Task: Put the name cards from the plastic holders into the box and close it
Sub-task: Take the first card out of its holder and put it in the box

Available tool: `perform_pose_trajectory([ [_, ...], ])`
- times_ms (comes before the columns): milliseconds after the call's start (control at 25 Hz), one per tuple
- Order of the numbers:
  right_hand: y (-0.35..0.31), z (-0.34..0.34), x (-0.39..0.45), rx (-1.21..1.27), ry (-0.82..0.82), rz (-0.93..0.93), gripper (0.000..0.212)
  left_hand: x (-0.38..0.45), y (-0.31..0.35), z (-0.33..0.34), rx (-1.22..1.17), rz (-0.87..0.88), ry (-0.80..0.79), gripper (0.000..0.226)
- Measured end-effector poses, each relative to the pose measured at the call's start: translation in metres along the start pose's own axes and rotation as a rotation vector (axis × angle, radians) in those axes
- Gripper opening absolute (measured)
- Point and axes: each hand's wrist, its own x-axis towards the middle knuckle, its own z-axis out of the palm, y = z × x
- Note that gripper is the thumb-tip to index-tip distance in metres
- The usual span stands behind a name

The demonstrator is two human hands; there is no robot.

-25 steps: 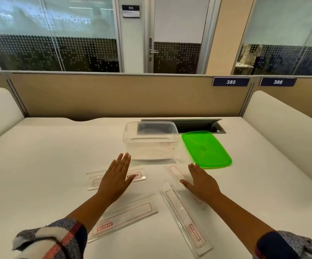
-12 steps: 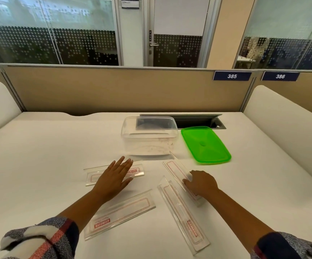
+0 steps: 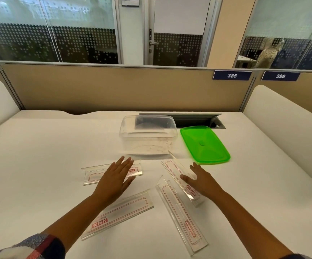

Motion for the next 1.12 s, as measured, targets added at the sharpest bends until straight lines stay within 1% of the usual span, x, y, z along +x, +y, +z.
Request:
perform_pose_trajectory([
  [120,-0.020,0.002,-0.017,0.063,0.185,-0.176,0.071,-0.008,0.008,-0.007,-0.031,-0.042,0.073,0.094],
  [200,-0.038,0.007,-0.026,0.129,0.231,-0.272,0.063,-0.011,0.008,-0.011,-0.034,-0.069,0.091,0.097],
  [280,-0.055,0.013,-0.031,0.194,0.219,-0.322,0.056,-0.015,0.005,-0.015,-0.055,-0.110,0.099,0.096],
  [360,-0.067,0.021,-0.032,0.238,0.185,-0.333,0.051,-0.021,0.002,-0.018,-0.052,-0.140,0.083,0.092],
  [440,-0.075,0.029,-0.031,0.226,0.100,-0.311,0.049,-0.030,0.000,-0.019,-0.054,-0.153,0.052,0.098],
  [480,-0.079,0.034,-0.030,0.195,0.038,-0.297,0.049,-0.035,-0.001,-0.018,-0.057,-0.170,0.045,0.095],
  [560,-0.087,0.042,-0.027,0.130,-0.069,-0.281,0.051,-0.043,-0.007,-0.016,-0.040,-0.227,0.064,0.070],
  [600,-0.093,0.045,-0.026,0.105,-0.090,-0.273,0.051,-0.046,-0.012,-0.015,-0.021,-0.267,0.073,0.057],
  [640,-0.098,0.047,-0.024,0.085,-0.082,-0.265,0.051,-0.049,-0.017,-0.016,-0.006,-0.313,0.076,0.048],
  [680,-0.103,0.048,-0.023,0.067,-0.050,-0.264,0.050,-0.053,-0.021,-0.017,0.007,-0.361,0.067,0.043],
  [800,-0.115,0.049,-0.022,-0.004,0.037,-0.326,0.046,-0.066,-0.037,-0.023,0.062,-0.518,-0.028,0.044],
  [880,-0.120,0.052,-0.024,-0.041,0.018,-0.349,0.044,-0.075,-0.050,-0.028,0.097,-0.627,-0.143,0.047],
  [1000,-0.119,0.058,-0.025,-0.082,-0.035,-0.293,0.042,-0.085,-0.059,-0.038,0.088,-0.752,-0.327,0.045],
  [1120,-0.119,0.057,-0.022,-0.065,-0.137,-0.164,0.043,-0.091,-0.054,-0.039,-0.056,-0.822,-0.403,0.036],
])
